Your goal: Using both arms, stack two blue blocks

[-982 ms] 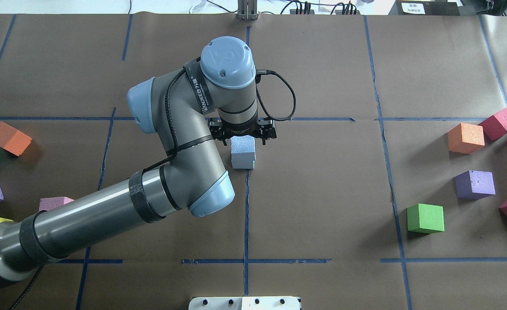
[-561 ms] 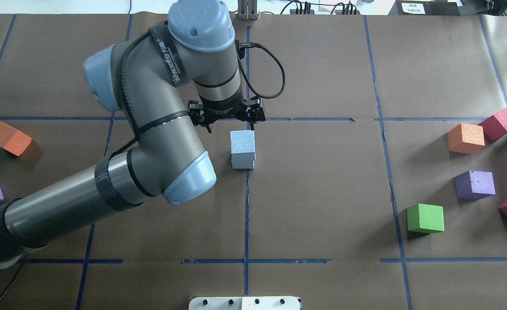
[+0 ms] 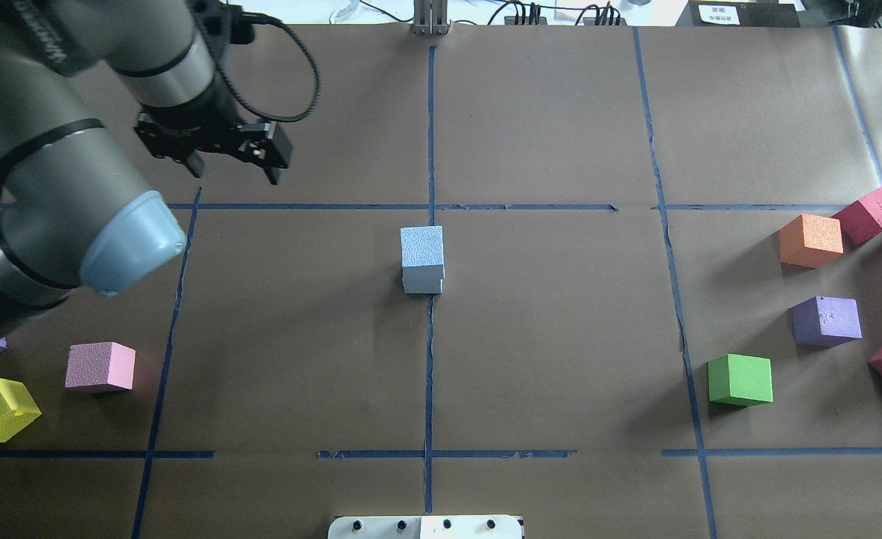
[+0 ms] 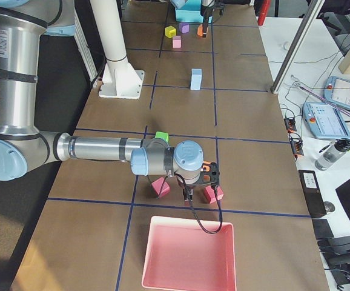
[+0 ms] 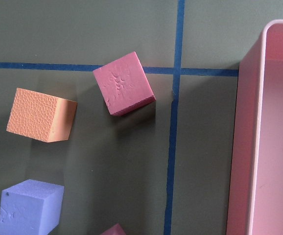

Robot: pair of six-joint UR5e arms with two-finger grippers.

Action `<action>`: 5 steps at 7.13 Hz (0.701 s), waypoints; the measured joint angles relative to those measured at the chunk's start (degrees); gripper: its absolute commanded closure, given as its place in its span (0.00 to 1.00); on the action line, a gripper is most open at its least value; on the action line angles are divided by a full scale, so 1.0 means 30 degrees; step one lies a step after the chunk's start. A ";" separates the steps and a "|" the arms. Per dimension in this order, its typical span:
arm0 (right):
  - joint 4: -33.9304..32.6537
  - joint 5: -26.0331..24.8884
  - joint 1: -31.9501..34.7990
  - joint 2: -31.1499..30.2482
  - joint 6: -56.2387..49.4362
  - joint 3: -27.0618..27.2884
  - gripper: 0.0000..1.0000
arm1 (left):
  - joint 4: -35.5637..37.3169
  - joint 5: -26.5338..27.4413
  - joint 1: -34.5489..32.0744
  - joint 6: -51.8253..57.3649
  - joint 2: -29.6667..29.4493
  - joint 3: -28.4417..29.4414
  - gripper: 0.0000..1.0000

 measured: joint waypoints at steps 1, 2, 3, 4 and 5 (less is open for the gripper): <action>0.0007 0.0003 0.0061 0.0025 0.0003 0.0024 0.00 | 0.0010 -0.0228 -0.1818 0.3421 0.1809 -0.0371 0.00; 0.0003 0.0003 0.0086 0.0067 0.0004 0.0034 0.00 | -0.0075 -0.0609 -0.3658 0.6754 0.3505 -0.0412 0.00; -0.0008 -0.0002 0.0098 0.0126 0.0004 0.0038 0.00 | -0.0151 -0.1214 -0.5344 0.9511 0.4886 -0.0244 0.00; -0.0015 -0.0015 0.0109 0.0173 0.0005 0.0017 0.00 | -0.0237 -0.1710 -0.7040 1.1911 0.6314 0.0092 0.00; -0.0018 -0.0016 0.0109 0.0199 0.0005 0.0000 0.00 | -0.0565 -0.1930 -0.8558 1.3663 0.7604 0.0635 0.00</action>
